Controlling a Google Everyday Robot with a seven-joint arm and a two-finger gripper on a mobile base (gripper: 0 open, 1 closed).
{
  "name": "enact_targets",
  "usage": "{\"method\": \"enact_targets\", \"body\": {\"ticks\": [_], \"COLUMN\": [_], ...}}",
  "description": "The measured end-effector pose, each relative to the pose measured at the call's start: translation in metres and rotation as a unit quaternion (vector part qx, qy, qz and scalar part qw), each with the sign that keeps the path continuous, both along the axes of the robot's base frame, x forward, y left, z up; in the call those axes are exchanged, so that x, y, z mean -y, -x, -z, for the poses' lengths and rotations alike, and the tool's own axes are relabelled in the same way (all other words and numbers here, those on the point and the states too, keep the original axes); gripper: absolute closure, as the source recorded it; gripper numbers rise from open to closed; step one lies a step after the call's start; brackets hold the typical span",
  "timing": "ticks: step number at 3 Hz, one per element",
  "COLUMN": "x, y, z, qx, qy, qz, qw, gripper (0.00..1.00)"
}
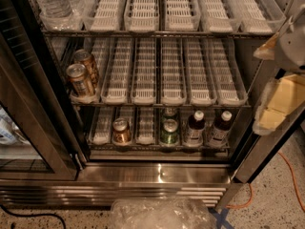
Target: Pick blue plastic bottle from bottom shelf of fridge
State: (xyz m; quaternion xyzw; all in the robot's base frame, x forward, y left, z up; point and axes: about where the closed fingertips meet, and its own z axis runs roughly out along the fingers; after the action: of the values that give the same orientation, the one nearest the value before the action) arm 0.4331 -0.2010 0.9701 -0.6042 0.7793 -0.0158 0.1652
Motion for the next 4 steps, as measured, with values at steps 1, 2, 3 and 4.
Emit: {"method": "enact_targets", "body": {"ticks": [1,2,3,4], "x": [-0.027,-0.050,-0.087,-0.116], "y": [0.017,0.039,0.059,0.067], "z": [0.031,0.074,0.133,0.185], "qx": [-0.015,-0.019,-0.023,-0.015], "qy": [-0.073,-0.161,-0.246,-0.346], "qz": [0.002,0.028,0.021,0.025], "qw": [0.9973,0.9864,0.9687,0.9377], "gripper": [0.00,0.00,0.00,0.00]}}
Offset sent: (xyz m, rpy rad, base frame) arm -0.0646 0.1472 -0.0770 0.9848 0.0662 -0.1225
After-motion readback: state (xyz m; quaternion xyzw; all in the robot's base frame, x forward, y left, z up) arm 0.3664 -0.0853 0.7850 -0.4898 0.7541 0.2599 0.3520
